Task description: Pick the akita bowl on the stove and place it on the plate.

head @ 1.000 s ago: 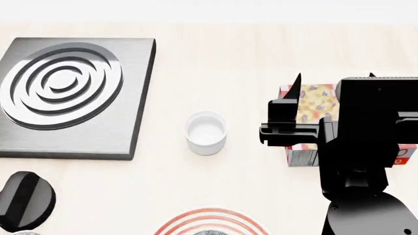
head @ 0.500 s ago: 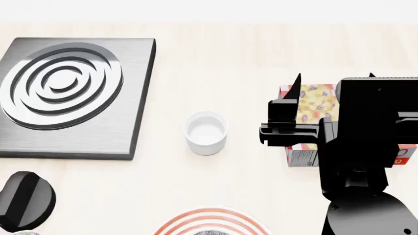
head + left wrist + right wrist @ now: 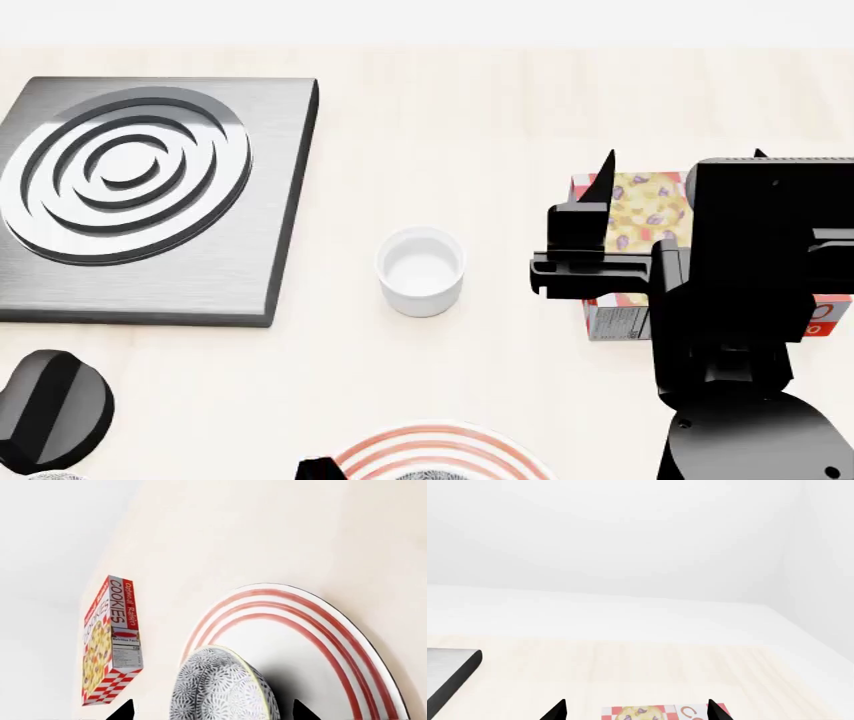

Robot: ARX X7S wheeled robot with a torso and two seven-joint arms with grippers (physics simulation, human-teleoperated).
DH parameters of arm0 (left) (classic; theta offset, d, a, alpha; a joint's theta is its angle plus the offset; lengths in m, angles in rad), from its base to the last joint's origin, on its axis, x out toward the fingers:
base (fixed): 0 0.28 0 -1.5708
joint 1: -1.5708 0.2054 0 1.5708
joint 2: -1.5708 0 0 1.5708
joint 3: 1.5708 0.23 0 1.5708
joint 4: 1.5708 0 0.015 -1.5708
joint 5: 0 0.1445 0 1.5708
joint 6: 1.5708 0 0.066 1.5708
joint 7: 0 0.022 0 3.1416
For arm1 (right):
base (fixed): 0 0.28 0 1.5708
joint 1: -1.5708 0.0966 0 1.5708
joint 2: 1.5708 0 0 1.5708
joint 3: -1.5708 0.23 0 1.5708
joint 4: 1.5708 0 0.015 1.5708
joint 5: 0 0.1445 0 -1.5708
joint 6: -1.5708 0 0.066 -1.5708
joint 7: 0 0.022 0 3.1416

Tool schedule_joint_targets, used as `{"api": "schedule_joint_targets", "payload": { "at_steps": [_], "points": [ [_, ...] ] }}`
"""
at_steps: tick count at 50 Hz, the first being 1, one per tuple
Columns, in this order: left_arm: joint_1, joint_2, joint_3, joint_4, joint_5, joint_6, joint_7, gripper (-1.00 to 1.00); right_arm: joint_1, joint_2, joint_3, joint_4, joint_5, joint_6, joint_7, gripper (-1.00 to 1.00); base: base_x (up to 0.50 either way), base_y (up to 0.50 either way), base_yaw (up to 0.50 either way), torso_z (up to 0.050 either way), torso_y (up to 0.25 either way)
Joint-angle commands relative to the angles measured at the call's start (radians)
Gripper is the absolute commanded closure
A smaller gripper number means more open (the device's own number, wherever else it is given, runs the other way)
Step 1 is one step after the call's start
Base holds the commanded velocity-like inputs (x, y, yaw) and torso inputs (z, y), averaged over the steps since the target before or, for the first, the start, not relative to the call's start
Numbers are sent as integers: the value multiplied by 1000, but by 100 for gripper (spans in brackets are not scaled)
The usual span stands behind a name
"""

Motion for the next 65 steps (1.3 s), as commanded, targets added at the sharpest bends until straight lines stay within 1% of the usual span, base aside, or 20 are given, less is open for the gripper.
{"api": "schedule_joint_targets", "payload": {
  "at_steps": [1,17,23,34,38,47,65],
  "points": [
    [-9,9,-44,24,-30,-18,-5,-100,0,2,-1,1,3,-2,3,-100,0,0,0,0,0],
    [-23,39,-103,46,-75,-45,-11,-100,0,4,-3,1,7,-4,5,-100,0,0,0,0,0],
    [-21,36,-107,46,-78,-41,-14,-100,1,5,-3,2,9,-4,7,-100,0,0,0,0,0],
    [-14,54,-198,73,-158,-69,-36,-100,1,6,-5,2,11,-6,9,-100,0,0,0,0,0],
    [-10,55,-213,72,-169,-68,-44,-100,1,7,-5,2,12,-5,10,-100,0,0,0,0,0],
    [0,62,-296,77,-235,-75,-72,-100,1,8,-6,3,14,-7,12,-100,0,0,0,0,0],
    [28,66,-422,41,-330,-62,-129,-100,1,11,-8,4,19,-9,15,-100,0,0,0,0,0]
  ]
}}
